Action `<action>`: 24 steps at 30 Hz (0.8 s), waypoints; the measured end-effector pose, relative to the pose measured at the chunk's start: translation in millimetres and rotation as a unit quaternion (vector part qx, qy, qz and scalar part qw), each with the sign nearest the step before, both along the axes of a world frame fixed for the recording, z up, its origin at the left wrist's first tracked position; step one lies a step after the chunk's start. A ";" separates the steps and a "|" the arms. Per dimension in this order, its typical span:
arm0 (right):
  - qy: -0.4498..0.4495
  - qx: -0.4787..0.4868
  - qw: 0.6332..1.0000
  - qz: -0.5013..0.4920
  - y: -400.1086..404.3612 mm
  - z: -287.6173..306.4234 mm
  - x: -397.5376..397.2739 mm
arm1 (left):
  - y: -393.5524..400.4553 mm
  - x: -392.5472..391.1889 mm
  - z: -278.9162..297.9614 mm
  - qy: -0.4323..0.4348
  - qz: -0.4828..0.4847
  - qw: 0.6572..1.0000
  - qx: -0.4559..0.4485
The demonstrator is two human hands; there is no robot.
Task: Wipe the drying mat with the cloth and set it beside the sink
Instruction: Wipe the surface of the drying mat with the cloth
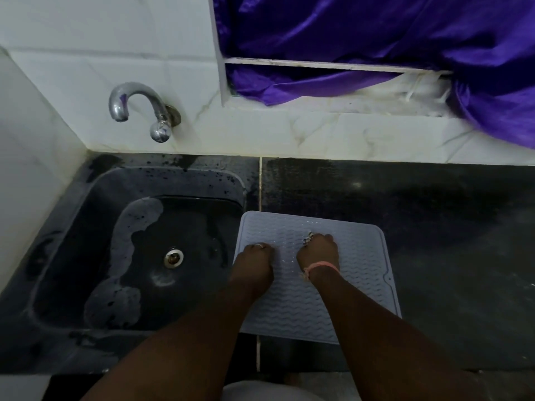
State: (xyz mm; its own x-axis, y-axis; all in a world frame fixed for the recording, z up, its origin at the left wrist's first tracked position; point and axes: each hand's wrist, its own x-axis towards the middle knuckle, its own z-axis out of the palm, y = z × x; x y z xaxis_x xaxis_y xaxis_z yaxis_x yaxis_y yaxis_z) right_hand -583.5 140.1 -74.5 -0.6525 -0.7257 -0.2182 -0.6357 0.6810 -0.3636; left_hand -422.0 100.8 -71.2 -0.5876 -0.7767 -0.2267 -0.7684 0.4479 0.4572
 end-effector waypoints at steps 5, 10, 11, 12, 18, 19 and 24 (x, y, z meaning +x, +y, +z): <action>-0.021 -0.022 0.999 0.022 -15.1 2.0 28.1 | -8.6 23.5 -0.5 0.005 0.101 0.995 -0.019; -0.025 -0.014 0.999 0.044 -32.2 3.9 48.3 | -20.0 46.5 -4.9 0.013 0.180 0.983 0.017; -0.025 -0.013 0.999 0.046 -35.4 4.4 53.2 | -20.8 48.7 -5.0 0.023 0.189 0.981 0.035; -0.022 -0.011 0.998 0.052 -38.1 4.7 58.1 | -20.9 49.8 -5.0 0.036 0.197 0.978 0.053; -0.031 0.001 0.998 0.063 -57.0 2.0 85.9 | -24.1 56.6 -3.6 0.105 0.218 0.965 0.099; -0.029 0.005 0.997 0.069 -60.5 2.7 90.3 | -25.3 58.3 -3.0 0.111 0.220 0.964 0.104; -0.030 0.000 0.995 0.095 -76.1 2.9 110.4 | -28.3 64.4 -4.5 0.148 0.227 0.956 0.115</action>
State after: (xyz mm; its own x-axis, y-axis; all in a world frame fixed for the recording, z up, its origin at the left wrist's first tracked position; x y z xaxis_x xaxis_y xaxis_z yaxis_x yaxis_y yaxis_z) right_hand -473.1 64.0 -71.6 -0.4893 -0.8346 -0.2530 -0.7301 0.5507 -0.4045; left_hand -357.6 72.5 -75.6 -0.2675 -0.9163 -0.2980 -0.6810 -0.0390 0.7312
